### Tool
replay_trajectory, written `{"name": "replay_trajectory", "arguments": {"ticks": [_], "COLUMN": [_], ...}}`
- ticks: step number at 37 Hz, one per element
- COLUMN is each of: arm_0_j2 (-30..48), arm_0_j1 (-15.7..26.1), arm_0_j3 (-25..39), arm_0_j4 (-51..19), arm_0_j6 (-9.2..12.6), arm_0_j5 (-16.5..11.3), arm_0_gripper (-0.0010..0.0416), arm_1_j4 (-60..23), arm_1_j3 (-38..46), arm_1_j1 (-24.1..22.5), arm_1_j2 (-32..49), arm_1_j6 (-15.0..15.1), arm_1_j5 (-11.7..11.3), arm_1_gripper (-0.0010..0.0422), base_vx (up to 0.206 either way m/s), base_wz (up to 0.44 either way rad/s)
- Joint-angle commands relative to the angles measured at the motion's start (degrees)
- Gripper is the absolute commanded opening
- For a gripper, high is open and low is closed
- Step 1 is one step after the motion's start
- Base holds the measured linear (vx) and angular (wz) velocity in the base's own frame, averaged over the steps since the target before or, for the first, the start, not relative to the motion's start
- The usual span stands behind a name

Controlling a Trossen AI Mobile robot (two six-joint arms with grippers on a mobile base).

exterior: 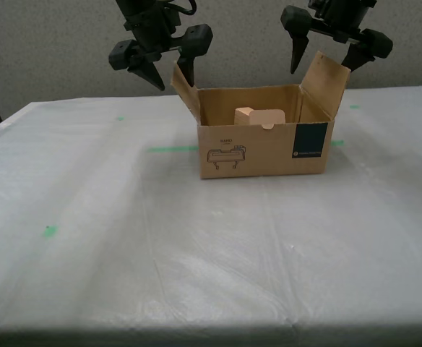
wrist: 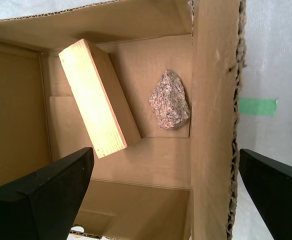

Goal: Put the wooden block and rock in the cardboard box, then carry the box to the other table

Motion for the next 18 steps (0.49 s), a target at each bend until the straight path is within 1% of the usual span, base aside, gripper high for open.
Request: {"name": "replay_trajectory", "arguments": {"ticks": [1, 18], "arm_0_j2": [0.0, 0.0], "arm_0_j1": [0.0, 0.0], "arm_0_j3": [0.0, 0.0], "arm_0_j4": [0.0, 0.4], "arm_0_j6": [-0.2, -0.2], "arm_0_j5": [0.0, 0.0], "arm_0_gripper": [0.0390, 0.0388], "arm_1_j4": [0.0, -0.2], "arm_1_j3": [0.0, 0.0], "arm_1_j1": [0.0, 0.0], "arm_1_j2": [0.0, 0.0], "arm_1_j6": [-0.2, -0.3], "arm_1_j5": [-0.1, -0.1], "arm_1_gripper": [0.0293, 0.0293], "base_vx": [0.000, 0.000], "base_wz": [0.000, 0.000]}}
